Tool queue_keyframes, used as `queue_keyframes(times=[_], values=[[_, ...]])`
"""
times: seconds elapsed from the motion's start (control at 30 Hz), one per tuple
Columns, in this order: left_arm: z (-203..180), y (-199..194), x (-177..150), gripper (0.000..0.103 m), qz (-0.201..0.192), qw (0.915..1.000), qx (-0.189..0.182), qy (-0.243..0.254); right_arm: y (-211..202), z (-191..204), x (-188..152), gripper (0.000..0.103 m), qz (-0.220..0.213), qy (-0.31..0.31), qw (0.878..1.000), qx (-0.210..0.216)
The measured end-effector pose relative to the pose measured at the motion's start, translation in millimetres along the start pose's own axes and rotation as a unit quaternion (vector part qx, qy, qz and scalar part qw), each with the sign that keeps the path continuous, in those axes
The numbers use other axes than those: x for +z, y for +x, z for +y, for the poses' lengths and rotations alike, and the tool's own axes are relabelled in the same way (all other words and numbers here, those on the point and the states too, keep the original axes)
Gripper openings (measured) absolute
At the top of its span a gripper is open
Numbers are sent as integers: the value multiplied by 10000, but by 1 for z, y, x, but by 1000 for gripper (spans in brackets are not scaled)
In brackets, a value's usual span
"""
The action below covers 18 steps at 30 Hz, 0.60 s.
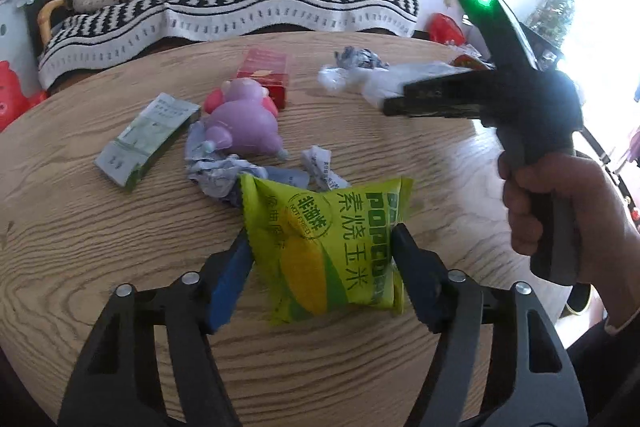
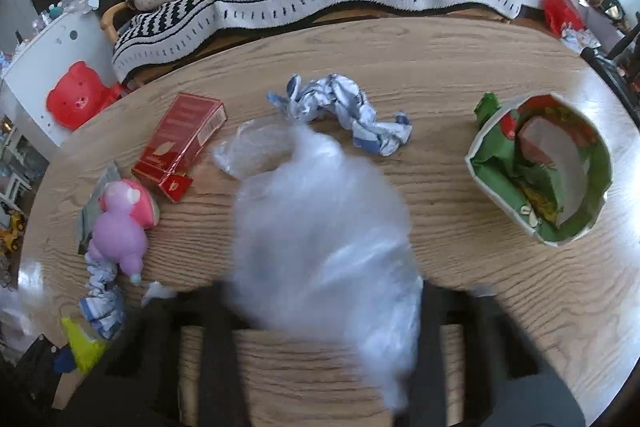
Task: Collect trash
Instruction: 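Grasp the clear plastic bag with the right tool while the left tool grasps the popcorn bag, then carry the plastic bag and popcorn bag in both tools over the bin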
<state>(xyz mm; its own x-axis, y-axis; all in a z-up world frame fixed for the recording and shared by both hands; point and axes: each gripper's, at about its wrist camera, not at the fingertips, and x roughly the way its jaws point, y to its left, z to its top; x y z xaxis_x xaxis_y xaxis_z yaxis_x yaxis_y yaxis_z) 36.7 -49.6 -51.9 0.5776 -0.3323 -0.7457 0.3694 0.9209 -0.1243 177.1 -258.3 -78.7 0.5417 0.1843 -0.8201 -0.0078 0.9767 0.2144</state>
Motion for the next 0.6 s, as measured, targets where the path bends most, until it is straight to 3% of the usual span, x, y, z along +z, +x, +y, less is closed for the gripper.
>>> queue_keyframes(times=[0.07,0.17,0.6], values=[[1,-3,1,61,-3,10000,73,-4,-4,-1,0,12,-57,-6,10000,-7],[4,-10,3,58,-83,9999,143,4,-14,0,-2,9,-153,-11,9998,80],[5,-43,25,57,-505,9983,88,-261,-87,-15,-14,8,-704,-39,9970,327]])
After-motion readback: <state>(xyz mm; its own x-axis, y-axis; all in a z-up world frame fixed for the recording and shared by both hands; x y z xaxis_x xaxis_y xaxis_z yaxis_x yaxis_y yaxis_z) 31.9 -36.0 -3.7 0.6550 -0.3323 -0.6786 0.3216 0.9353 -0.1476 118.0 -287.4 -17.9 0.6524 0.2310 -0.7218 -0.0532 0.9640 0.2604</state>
